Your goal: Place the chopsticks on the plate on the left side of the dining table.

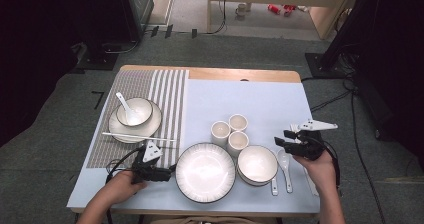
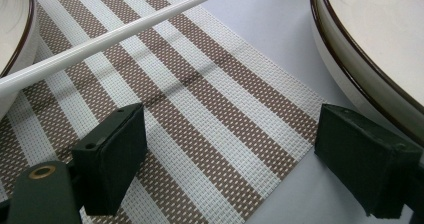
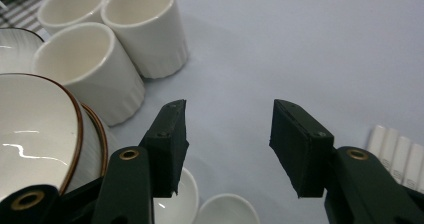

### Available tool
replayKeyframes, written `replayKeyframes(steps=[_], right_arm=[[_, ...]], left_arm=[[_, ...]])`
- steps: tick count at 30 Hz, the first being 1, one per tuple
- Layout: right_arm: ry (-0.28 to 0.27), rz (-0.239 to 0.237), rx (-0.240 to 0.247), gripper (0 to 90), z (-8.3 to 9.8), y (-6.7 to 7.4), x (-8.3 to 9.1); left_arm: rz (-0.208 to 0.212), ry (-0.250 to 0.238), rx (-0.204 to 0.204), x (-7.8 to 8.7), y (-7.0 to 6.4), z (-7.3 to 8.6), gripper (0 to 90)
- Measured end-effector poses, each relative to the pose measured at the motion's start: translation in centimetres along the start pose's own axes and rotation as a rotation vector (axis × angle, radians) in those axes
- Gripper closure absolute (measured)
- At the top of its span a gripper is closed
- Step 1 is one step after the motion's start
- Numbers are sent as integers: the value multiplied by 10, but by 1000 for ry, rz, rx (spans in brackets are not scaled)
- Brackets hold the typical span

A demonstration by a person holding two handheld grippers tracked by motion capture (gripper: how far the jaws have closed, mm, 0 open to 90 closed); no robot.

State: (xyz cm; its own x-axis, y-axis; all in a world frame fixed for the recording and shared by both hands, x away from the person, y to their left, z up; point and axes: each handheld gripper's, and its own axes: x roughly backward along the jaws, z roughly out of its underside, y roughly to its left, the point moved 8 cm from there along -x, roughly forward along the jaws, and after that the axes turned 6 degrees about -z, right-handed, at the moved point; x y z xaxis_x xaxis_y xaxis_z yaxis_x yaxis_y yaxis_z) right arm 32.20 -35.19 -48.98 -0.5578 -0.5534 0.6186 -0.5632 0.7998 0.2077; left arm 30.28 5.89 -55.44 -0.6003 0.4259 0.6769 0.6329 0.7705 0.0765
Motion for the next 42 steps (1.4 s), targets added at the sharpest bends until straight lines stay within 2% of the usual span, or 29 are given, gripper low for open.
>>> replayKeyframes(steps=[5, 10, 13, 20, 33, 42], right_arm=[[-25, 41, -12, 501, 6, -6, 4], [-15, 66, -30, 506, 16, -11, 6], [-16, 66, -44, 507, 20, -14, 6], [-25, 92, -39, 511, 25, -19, 6], [-49, 141, -88, 534, 36, -32, 15], [-67, 209, -118, 576, 45, -52, 20]], left_arm=[[-1, 0, -2, 0, 0, 0, 136], [0, 1, 1, 0, 0, 0, 135], [1, 1, -1, 0, 0, 0, 136], [1, 1, -1, 0, 0, 0, 136], [-1, 0, -1, 0, 0, 0, 135], [0, 1, 0, 0, 0, 0, 135]])
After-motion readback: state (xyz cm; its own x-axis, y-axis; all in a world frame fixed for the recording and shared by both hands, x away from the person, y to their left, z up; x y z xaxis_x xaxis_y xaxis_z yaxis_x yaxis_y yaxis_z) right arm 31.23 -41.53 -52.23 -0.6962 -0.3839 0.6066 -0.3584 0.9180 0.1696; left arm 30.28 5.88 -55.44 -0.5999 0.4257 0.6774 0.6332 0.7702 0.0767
